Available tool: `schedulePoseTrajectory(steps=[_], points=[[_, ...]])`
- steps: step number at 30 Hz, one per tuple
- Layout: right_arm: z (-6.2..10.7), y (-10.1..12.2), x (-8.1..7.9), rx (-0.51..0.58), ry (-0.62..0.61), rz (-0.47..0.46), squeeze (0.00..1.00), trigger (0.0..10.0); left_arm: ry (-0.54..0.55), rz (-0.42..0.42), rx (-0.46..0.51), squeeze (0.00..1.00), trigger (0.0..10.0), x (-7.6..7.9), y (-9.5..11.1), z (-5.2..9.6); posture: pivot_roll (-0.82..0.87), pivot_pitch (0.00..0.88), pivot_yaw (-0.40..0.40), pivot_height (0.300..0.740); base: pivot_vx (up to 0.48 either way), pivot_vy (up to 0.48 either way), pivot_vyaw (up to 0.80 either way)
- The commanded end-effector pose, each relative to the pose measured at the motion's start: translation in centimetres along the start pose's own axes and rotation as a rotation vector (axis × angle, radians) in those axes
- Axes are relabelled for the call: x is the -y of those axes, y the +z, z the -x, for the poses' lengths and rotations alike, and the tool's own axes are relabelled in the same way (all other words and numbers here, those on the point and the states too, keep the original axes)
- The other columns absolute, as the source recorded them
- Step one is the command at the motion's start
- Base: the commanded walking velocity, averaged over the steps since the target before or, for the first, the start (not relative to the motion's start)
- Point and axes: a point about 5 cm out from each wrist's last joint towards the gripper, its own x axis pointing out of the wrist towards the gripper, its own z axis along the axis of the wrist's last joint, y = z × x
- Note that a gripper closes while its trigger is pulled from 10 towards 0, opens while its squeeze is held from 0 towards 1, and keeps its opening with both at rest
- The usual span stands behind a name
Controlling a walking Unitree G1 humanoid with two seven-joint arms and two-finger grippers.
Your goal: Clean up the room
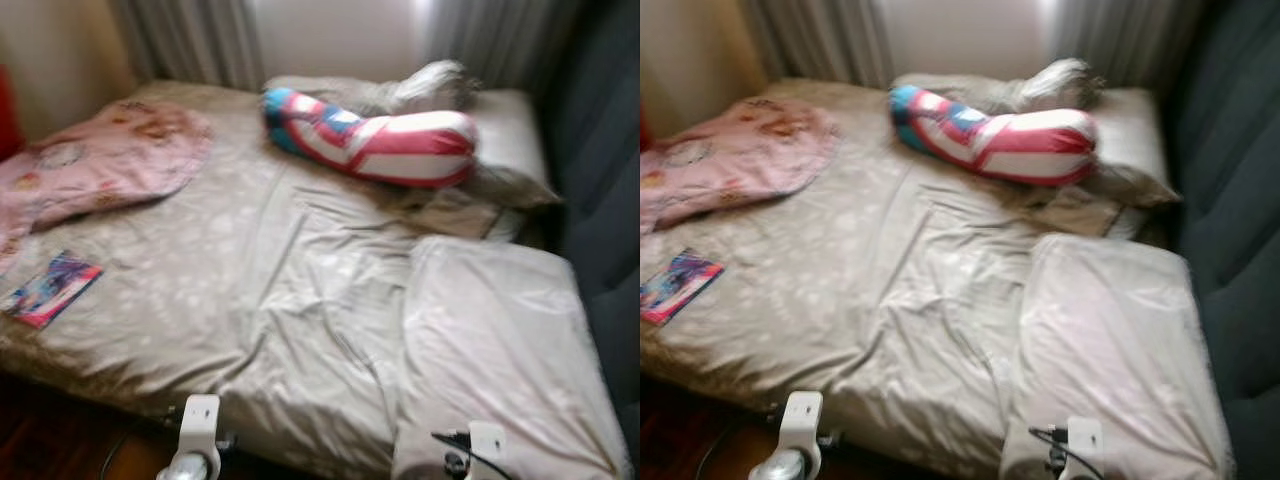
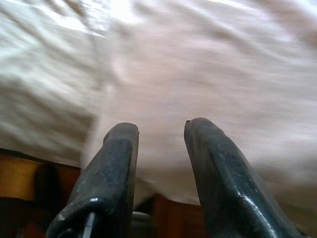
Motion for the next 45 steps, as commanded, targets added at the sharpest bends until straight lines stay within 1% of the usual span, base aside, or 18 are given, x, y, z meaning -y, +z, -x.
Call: schedulePoseTrajectory(steps=[1,45], points=[[0.38,-1.24,0.78,-0.039,-0.021,-0.009,0.0,10.0,-0.011,-0.009,-0.001,0.0,10.0,0.4,0.22,-0.08,-0.09,0.039,-0.018,0.74,0.0,0.375,0.0],[0.4,-1.51,0.5,-0.056,-0.008,-0.012,0.0,10.0,-0.02,-0.01,-0.008,0.0,10.0,0.37,0.27,-0.11,-0.08,0.047,-0.018,0.74,0.0,0.374,0.0]])
